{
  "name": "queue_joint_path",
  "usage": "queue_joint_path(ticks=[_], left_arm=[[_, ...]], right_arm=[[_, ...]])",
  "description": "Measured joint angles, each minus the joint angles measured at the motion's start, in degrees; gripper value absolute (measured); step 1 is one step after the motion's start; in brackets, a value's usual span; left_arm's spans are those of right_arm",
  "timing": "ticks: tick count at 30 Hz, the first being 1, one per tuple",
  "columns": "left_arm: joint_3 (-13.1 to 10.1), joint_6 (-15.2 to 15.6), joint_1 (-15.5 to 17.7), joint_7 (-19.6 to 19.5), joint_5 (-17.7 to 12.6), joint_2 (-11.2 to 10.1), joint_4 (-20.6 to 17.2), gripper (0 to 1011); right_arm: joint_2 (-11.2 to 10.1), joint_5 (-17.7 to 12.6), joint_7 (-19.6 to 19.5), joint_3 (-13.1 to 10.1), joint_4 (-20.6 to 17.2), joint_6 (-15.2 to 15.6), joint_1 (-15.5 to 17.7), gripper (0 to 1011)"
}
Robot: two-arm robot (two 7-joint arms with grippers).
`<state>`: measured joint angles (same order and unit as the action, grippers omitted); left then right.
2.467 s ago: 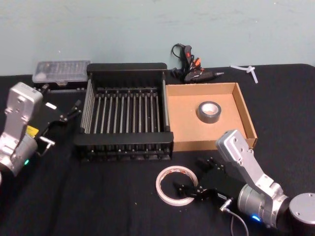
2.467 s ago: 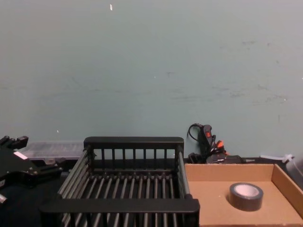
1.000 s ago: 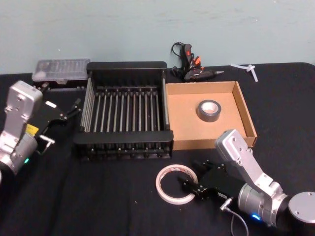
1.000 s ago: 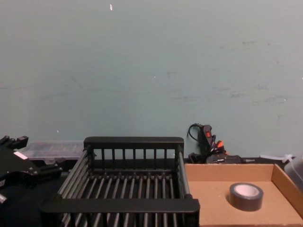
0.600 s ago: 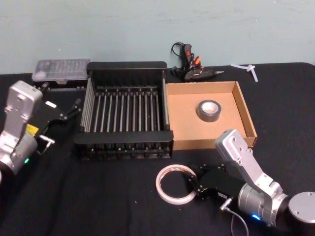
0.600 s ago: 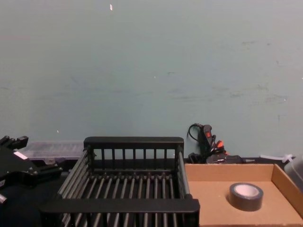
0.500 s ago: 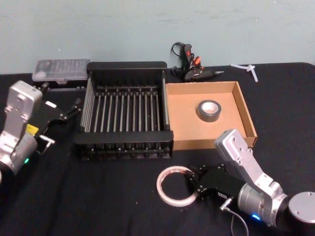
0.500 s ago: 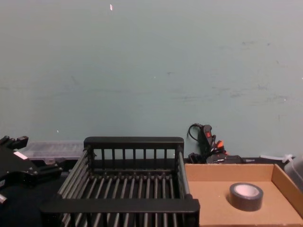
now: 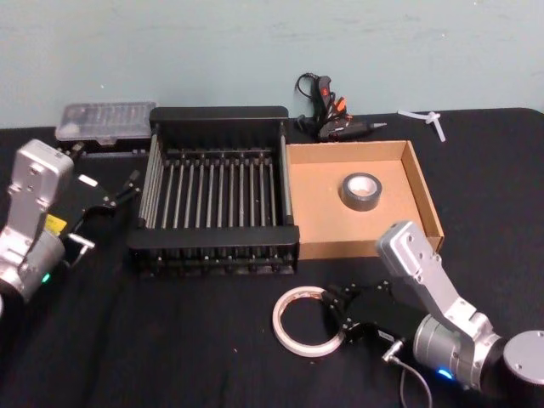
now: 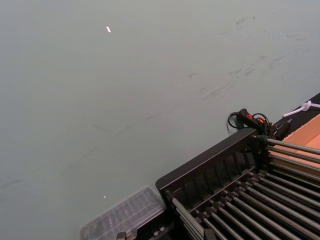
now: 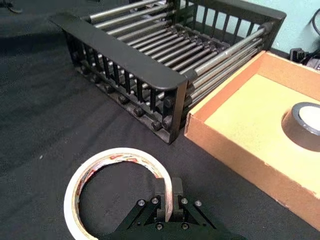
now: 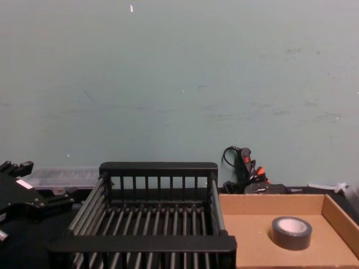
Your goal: Pick up the white tape and place it into the black box , Pick up the silver tape and place it into the brown box.
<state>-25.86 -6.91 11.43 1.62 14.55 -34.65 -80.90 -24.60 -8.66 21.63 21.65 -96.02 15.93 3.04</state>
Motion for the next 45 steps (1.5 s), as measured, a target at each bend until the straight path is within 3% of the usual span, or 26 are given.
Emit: queue_joint_path(ticks=[7,21,28,36,45], left_arm=[[0.0,0.0,0.0,0.0,0.0,0.0,0.0,1001],[0.0,0.0,0.0,0.0,0.0,0.0,0.0,1001],[0.0,0.0,0.0,0.0,0.0,0.0,0.0,1001],[0.0,0.0,0.0,0.0,0.0,0.0,0.0,1001],[0.0,0.0,0.0,0.0,0.0,0.0,0.0,1001]], right_arm=[[-0.5,-1.2,0.6,-0.6,-1.5,-0.4,0.2,85],[-3.6,-5.7,3.7,-1.6,-6.8,-2.0,0.1,85],[-4.4,-7.3,4.3,-1.4,-7.9,-3.5,-1.8,85],[-3.1,-7.9,3.4,-0.4,-6.2,-4.8,-6.2,85],[0.4,-7.2,1.8,1.5,-1.1,-5.4,-13.3,85]])
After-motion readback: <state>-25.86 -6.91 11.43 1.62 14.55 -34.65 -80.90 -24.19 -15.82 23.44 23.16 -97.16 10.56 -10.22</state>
